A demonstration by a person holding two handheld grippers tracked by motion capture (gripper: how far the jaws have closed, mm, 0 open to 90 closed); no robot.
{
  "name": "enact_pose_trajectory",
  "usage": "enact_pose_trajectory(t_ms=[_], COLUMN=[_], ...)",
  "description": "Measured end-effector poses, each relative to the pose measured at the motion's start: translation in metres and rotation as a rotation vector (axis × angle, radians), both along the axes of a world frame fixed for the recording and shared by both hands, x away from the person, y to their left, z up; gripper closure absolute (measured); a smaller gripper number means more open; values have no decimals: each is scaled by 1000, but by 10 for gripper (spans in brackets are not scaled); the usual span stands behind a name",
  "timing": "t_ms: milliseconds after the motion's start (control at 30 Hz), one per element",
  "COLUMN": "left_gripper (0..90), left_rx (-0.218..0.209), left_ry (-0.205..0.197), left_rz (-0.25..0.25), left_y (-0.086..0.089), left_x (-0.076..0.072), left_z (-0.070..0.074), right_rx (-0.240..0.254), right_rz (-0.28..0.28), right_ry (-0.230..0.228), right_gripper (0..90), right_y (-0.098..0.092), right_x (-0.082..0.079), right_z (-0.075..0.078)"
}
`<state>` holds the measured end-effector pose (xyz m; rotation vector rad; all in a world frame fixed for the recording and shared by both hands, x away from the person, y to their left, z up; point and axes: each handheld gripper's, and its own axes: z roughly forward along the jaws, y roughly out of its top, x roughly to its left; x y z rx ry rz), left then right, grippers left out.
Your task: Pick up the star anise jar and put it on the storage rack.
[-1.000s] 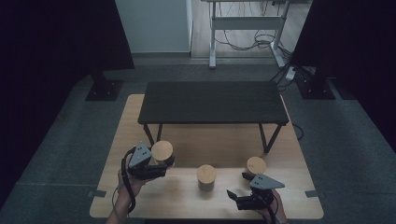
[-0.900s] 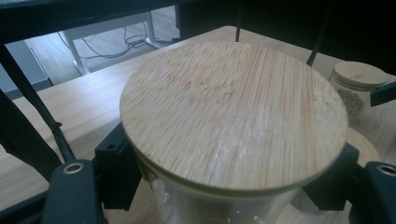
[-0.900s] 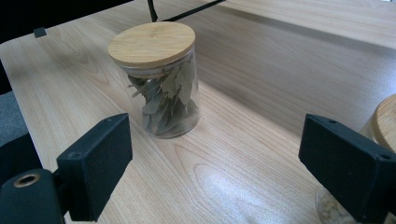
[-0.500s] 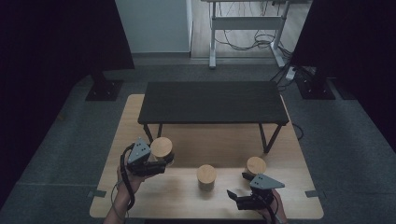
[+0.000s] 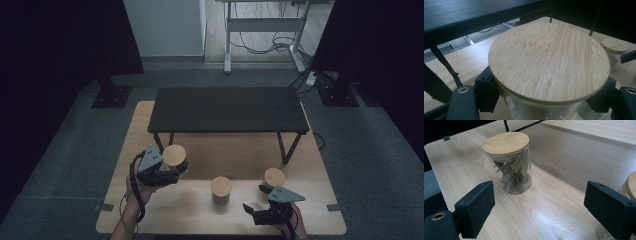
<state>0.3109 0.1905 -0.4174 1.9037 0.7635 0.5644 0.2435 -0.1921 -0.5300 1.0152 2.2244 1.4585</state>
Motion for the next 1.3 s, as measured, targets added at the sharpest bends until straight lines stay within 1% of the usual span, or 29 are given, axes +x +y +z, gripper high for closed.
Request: enact_pose_trajectory(t_ms=[167, 367, 500, 700, 1133, 1267, 1300], left_gripper=[257, 257, 257, 257, 257, 257, 257], left_rx=[2, 2, 2, 0, 9, 17, 25], left_ry=[-7, -17, -20, -18, -28, -29, -31], left_rz=[-1, 0, 1, 6, 8, 8, 6], left_y=[-2, -3, -2, -2, -4, -4, -4], left_x=[1, 2, 2, 3, 7, 8, 8], left_z=[5, 10, 11, 11, 19, 21, 22], right_rx=[12, 9, 7, 17, 15, 14, 14], right_rz=[-10, -8, -10, -6, -10, -8, -8], right_ry=[-7, -5, -5, 0, 3, 2, 5], right_gripper=[92, 92, 92, 92, 92, 92, 92], right_y=[-1, -1, -1, -1, -2, -1, -1], right_x=[0, 0, 0, 0, 1, 1, 0], right_z=[2, 1, 1, 1, 0, 0, 0])
